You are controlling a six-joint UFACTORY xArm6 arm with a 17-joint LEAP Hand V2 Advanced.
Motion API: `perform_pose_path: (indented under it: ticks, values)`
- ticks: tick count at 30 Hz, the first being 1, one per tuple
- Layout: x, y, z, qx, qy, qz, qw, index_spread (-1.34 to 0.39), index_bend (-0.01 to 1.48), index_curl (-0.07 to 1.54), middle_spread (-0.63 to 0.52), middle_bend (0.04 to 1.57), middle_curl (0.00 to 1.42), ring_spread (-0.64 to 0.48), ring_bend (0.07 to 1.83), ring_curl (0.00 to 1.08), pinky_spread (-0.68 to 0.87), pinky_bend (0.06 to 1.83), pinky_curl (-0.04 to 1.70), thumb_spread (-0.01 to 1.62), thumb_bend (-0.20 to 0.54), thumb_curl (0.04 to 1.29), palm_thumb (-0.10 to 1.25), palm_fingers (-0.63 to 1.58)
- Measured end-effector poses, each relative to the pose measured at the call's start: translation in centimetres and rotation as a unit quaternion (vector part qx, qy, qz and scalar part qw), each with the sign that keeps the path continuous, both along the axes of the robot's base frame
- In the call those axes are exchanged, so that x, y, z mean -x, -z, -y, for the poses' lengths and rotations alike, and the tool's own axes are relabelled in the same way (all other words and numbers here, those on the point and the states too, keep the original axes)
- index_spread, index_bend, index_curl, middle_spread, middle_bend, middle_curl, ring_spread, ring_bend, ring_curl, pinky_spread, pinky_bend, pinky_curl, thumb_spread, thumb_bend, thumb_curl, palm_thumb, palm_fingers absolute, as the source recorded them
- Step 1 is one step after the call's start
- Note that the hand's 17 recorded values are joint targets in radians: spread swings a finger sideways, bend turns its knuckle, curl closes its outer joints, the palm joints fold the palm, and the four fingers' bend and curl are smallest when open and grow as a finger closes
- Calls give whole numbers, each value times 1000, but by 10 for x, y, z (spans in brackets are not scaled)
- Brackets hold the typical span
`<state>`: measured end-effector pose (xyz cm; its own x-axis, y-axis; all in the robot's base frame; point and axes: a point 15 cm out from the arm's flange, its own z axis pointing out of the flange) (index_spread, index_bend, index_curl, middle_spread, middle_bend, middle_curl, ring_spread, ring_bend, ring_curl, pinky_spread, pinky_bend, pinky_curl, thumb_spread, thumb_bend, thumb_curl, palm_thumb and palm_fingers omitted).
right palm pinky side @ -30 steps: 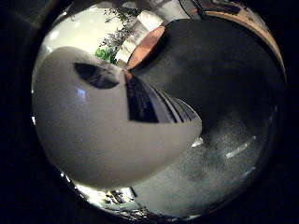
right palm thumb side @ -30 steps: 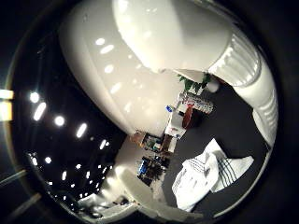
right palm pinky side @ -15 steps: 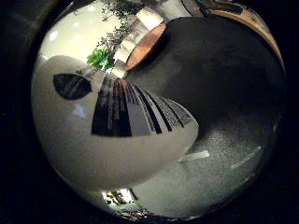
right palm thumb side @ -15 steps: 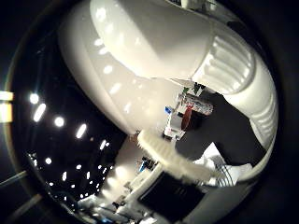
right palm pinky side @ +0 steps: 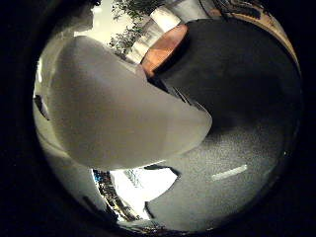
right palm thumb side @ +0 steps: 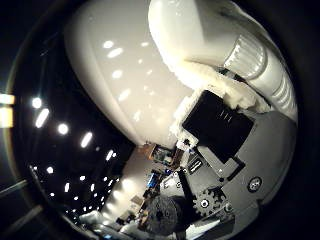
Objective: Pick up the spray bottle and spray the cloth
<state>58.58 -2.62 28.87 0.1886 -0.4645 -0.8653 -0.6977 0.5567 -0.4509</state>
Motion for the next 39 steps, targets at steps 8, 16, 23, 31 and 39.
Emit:
perform_pose_path:
  ticks: [8, 16, 23, 31, 39]
  values:
    - [6, -14, -9, 16, -20, 11, 1000, -281, 1050, 672, -193, 1225, 674, -221, 1362, 599, -331, 1293, 528, 1192, 78, 701, 1109, 1272]
    - [25, -33, -16, 62, -52, 6, 997, -260, 1099, 651, -178, 1264, 664, -215, 1386, 585, -325, 1292, 557, 1154, 41, 805, 1122, 1259]
    - [56, -59, 1, 118, -75, -4, 990, -257, 1120, 638, -173, 1283, 654, -214, 1402, 578, -318, 1286, 579, 1110, -2, 891, 1115, 1253]
    - [118, -92, -13, 165, -120, -38, 978, -256, 1140, 628, -179, 1294, 645, -213, 1407, 572, -317, 1278, 594, 1073, -7, 955, 1094, 1251]
    - [165, -130, -77, 179, -181, -70, 964, -254, 1149, 619, -180, 1304, 641, -212, 1411, 569, -317, 1274, 603, 1047, -6, 998, 1076, 1249]
